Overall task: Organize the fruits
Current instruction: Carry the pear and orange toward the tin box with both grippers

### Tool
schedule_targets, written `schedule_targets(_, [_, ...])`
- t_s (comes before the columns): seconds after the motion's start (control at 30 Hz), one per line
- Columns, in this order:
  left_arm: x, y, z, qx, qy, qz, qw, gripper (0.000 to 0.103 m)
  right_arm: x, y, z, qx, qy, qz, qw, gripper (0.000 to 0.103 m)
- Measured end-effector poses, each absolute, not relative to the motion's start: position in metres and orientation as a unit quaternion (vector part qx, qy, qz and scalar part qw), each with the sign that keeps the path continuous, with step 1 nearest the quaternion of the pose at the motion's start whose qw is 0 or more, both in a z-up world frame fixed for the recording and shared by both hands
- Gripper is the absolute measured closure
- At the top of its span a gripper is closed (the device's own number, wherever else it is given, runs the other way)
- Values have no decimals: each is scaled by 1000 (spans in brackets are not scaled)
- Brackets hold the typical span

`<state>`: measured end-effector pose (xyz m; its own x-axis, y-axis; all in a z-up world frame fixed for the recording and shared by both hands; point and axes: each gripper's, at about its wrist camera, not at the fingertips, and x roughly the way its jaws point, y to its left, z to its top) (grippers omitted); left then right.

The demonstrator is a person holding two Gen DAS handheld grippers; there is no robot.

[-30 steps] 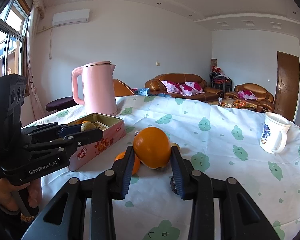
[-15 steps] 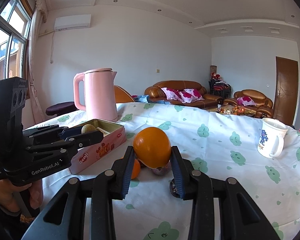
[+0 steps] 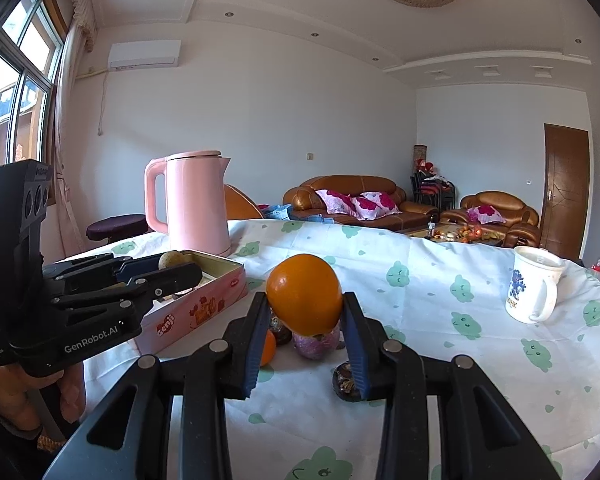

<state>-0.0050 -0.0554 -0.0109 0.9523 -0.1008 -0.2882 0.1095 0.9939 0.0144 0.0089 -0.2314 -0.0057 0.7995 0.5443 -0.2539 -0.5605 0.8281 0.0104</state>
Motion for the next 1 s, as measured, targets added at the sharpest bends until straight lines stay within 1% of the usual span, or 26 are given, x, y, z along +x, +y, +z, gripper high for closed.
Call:
schedule_targets(0.53, [-5, -53, -11, 13, 150, -49, 987, 77, 13, -227, -5, -36, 135, 283, 949, 65])
schedule_targets(1.0, [6, -20, -13, -5, 176, -15, 984, 77, 26, -190, -7, -50, 158, 322, 932, 65])
